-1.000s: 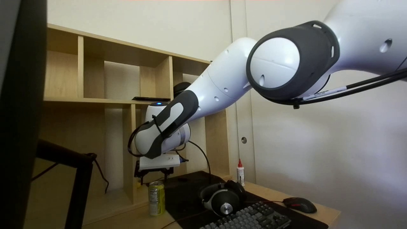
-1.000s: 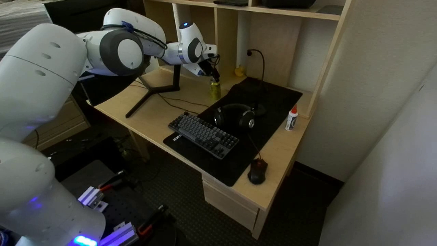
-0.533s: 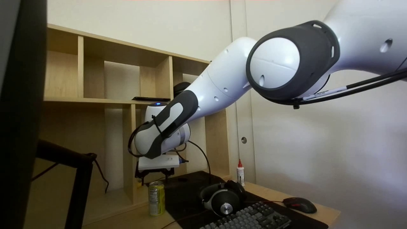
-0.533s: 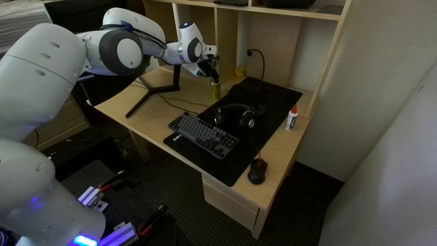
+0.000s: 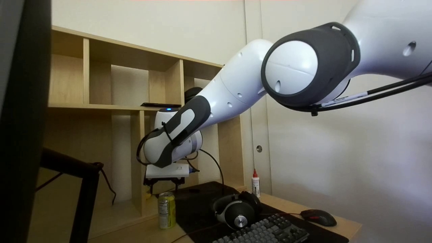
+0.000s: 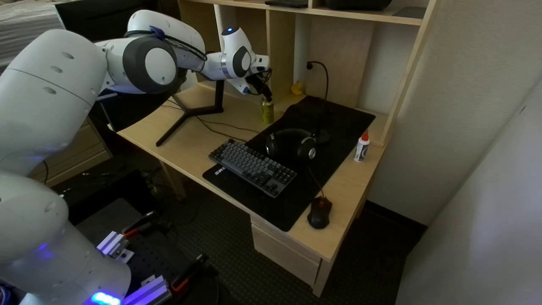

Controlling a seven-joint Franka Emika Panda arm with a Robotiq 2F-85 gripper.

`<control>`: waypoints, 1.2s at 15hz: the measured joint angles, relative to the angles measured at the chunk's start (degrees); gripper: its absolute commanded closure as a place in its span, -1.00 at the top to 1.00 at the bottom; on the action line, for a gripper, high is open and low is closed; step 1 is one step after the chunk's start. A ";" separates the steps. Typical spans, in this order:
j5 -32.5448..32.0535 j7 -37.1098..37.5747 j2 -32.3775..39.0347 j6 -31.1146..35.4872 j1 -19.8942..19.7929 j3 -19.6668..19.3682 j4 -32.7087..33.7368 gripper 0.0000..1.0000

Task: Move the soda can to the right and move the bottle to the left side of the mat

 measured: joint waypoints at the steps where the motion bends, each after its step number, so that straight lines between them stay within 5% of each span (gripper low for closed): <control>1: 0.04 0.68 0.13 -0.38 -0.43 -0.59 0.76 1.00; 9: 1.33 1.99 0.25 -2.61 -3.93 -1.08 4.69 1.00; 18: 5.79 -0.87 2.71 -3.60 -5.45 3.40 4.73 1.00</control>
